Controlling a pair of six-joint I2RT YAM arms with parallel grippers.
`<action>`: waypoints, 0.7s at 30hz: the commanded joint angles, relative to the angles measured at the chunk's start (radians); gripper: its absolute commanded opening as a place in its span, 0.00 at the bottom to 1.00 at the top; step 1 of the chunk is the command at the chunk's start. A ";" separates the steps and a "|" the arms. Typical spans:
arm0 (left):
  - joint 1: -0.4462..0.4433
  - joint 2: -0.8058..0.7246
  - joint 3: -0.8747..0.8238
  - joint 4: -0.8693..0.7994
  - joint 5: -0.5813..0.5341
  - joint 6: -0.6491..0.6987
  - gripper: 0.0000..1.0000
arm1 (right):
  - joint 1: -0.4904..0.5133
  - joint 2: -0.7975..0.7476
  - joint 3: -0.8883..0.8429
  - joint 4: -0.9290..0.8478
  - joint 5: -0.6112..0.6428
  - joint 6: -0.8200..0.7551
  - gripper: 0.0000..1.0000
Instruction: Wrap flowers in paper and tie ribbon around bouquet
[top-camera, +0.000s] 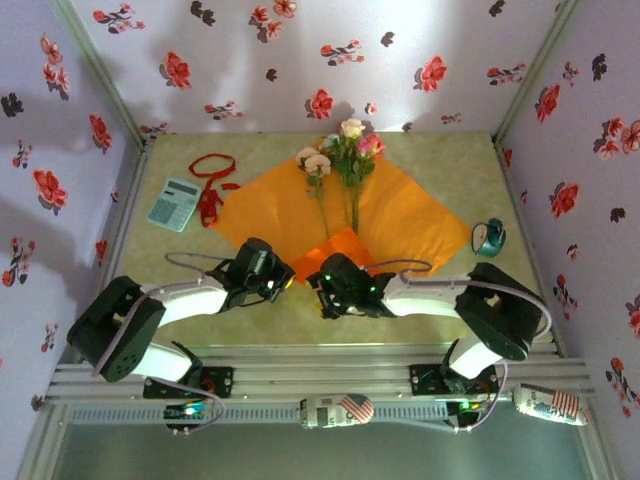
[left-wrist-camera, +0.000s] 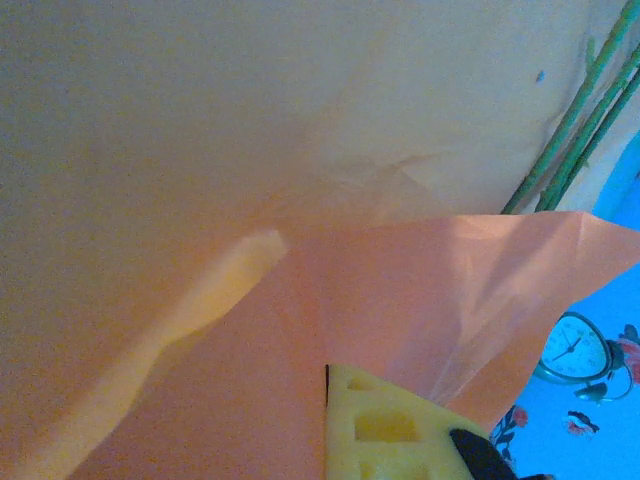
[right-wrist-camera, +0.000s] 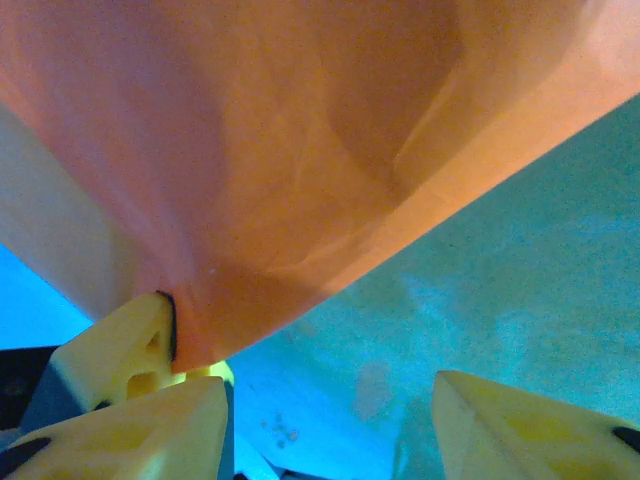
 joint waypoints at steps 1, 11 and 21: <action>0.012 -0.025 0.018 -0.040 0.039 0.021 0.00 | 0.016 0.056 -0.004 0.191 0.163 0.240 0.56; 0.046 -0.054 0.019 -0.091 0.065 0.051 0.00 | 0.031 0.120 -0.048 0.248 0.325 0.266 0.25; 0.086 -0.079 0.027 -0.163 0.073 0.089 0.00 | 0.031 0.022 -0.058 0.015 0.370 0.236 0.38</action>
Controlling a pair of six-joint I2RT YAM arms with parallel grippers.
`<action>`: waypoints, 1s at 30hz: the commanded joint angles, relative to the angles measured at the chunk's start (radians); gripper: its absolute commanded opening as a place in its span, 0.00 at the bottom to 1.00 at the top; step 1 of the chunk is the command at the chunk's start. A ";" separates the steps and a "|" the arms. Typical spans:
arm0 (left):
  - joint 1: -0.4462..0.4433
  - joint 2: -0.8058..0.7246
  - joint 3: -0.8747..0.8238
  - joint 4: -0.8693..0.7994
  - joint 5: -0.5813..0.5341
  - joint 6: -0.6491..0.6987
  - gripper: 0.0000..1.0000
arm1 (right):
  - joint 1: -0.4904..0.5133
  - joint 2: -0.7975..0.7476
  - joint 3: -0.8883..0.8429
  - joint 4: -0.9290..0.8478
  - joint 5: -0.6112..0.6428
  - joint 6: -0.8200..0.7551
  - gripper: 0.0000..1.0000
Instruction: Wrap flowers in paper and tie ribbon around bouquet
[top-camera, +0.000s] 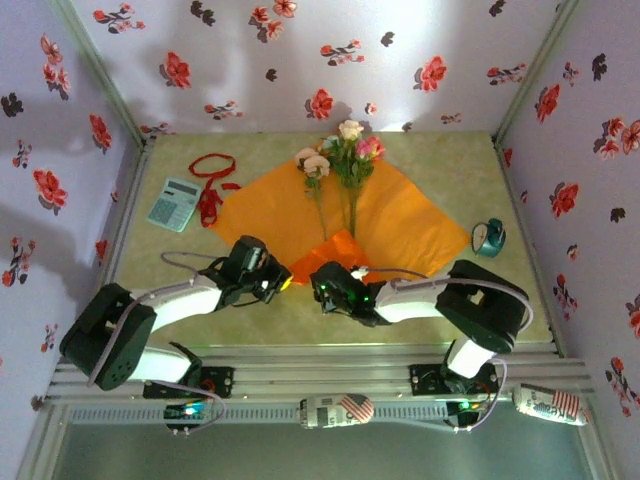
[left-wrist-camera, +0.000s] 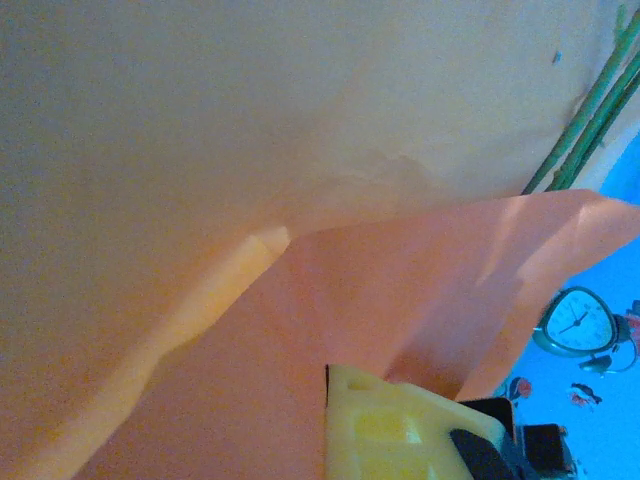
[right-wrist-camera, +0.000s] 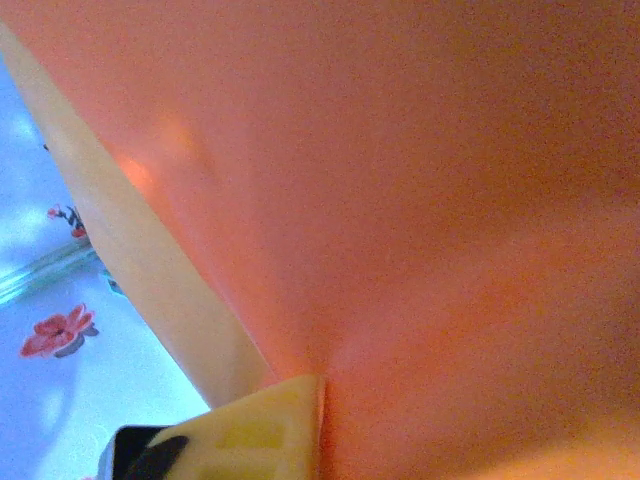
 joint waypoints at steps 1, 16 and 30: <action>0.029 -0.023 0.023 -0.068 -0.006 0.040 0.00 | -0.004 -0.023 -0.019 -0.170 0.074 0.163 0.45; 0.080 -0.068 0.055 -0.196 0.015 0.132 0.00 | -0.001 -0.093 -0.110 -0.256 0.199 0.126 0.32; 0.096 -0.052 0.064 -0.227 0.030 0.173 0.00 | -0.003 -0.174 -0.136 -0.386 0.231 0.107 0.50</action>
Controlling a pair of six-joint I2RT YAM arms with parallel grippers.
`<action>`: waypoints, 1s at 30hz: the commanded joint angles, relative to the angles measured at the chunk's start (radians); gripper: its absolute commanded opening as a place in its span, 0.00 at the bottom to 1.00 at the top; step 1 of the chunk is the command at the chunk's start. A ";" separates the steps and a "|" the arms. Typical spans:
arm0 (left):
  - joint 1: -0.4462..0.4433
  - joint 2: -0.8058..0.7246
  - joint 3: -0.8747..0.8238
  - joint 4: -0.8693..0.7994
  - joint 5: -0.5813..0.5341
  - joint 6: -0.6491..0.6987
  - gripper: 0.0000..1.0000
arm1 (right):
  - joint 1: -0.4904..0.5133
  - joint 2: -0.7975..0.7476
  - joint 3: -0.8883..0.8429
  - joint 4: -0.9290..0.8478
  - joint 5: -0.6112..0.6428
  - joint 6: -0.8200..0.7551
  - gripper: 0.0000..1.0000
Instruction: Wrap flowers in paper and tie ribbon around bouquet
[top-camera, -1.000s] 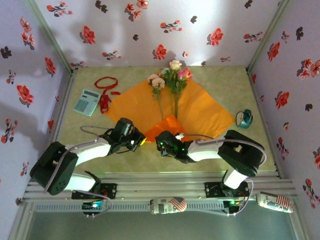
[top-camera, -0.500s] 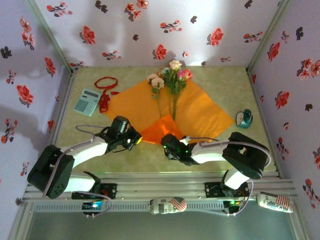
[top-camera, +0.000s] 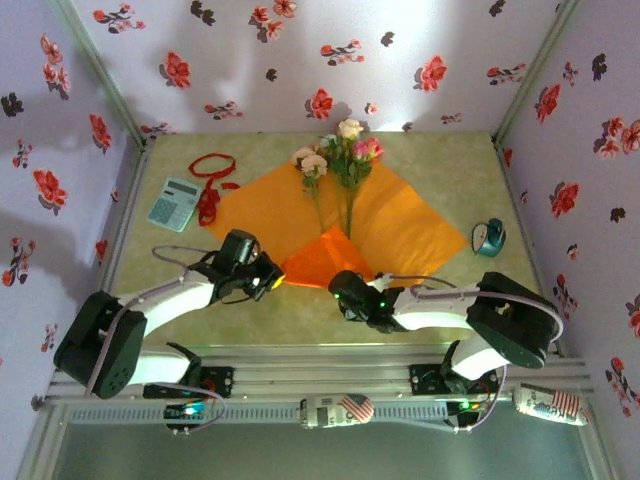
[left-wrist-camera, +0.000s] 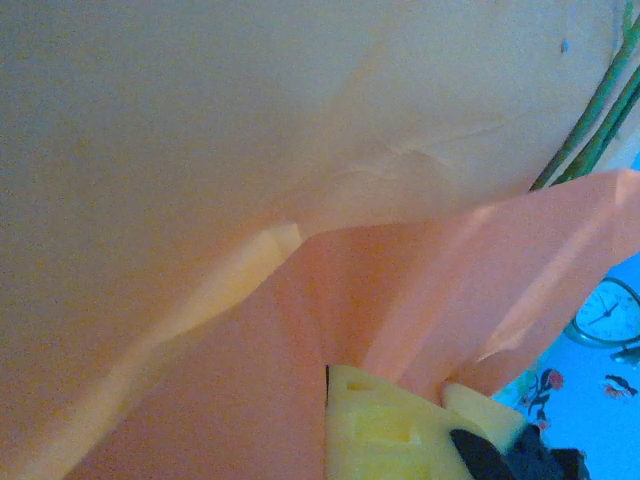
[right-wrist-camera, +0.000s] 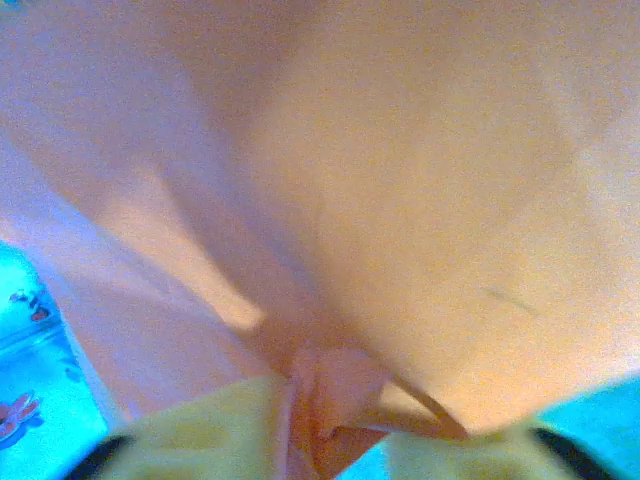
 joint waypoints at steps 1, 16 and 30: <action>0.019 -0.007 0.018 -0.055 -0.023 0.036 0.00 | -0.009 -0.017 -0.040 -0.156 0.092 0.108 0.51; 0.025 -0.003 0.014 -0.071 -0.017 0.046 0.00 | -0.064 -0.115 -0.086 -0.285 0.120 0.007 0.42; 0.030 0.009 0.003 -0.065 -0.016 0.047 0.00 | -0.115 -0.175 -0.109 -0.388 0.135 -0.074 0.42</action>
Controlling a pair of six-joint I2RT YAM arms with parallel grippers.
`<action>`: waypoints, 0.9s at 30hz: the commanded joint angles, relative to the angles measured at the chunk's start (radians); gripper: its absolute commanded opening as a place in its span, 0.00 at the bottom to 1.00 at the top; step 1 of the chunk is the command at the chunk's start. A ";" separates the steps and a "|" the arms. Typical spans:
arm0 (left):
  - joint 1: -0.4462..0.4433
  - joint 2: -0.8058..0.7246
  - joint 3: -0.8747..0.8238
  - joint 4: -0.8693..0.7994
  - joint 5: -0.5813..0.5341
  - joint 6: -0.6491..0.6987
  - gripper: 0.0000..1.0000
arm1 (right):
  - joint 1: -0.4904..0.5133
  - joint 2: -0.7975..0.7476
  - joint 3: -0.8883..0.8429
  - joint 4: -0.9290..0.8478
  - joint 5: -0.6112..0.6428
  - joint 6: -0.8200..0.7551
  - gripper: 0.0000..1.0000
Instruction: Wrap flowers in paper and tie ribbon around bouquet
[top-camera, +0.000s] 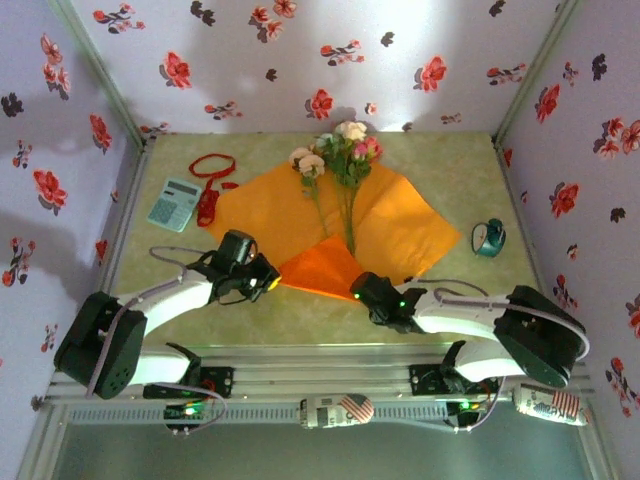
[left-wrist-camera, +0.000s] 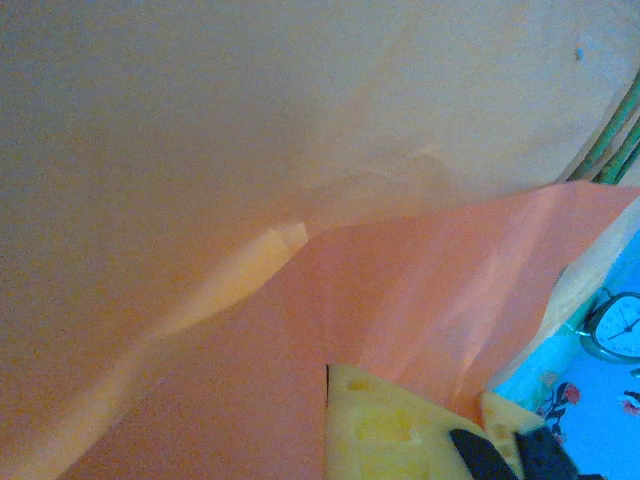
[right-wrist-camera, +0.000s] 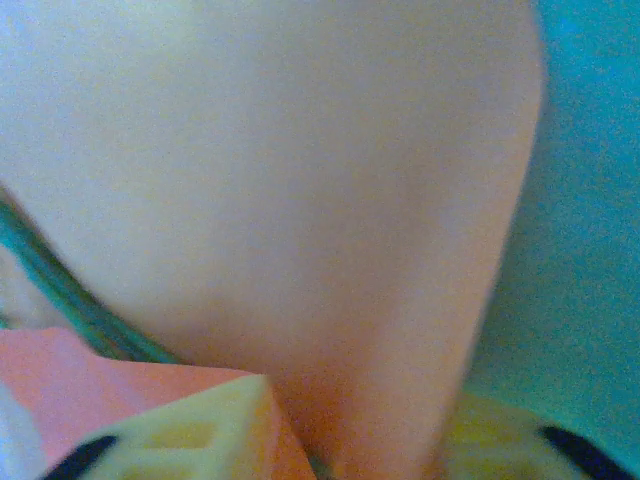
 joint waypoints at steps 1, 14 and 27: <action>0.008 0.010 0.002 -0.022 -0.013 0.028 0.00 | -0.017 -0.014 -0.024 -0.155 0.069 -0.033 0.37; 0.022 0.011 0.013 -0.078 -0.005 0.084 0.34 | -0.026 -0.036 -0.029 -0.226 0.066 -0.040 0.00; 0.127 -0.001 0.007 -0.066 -0.027 0.270 0.42 | -0.094 -0.083 -0.009 -0.293 0.041 -0.148 0.00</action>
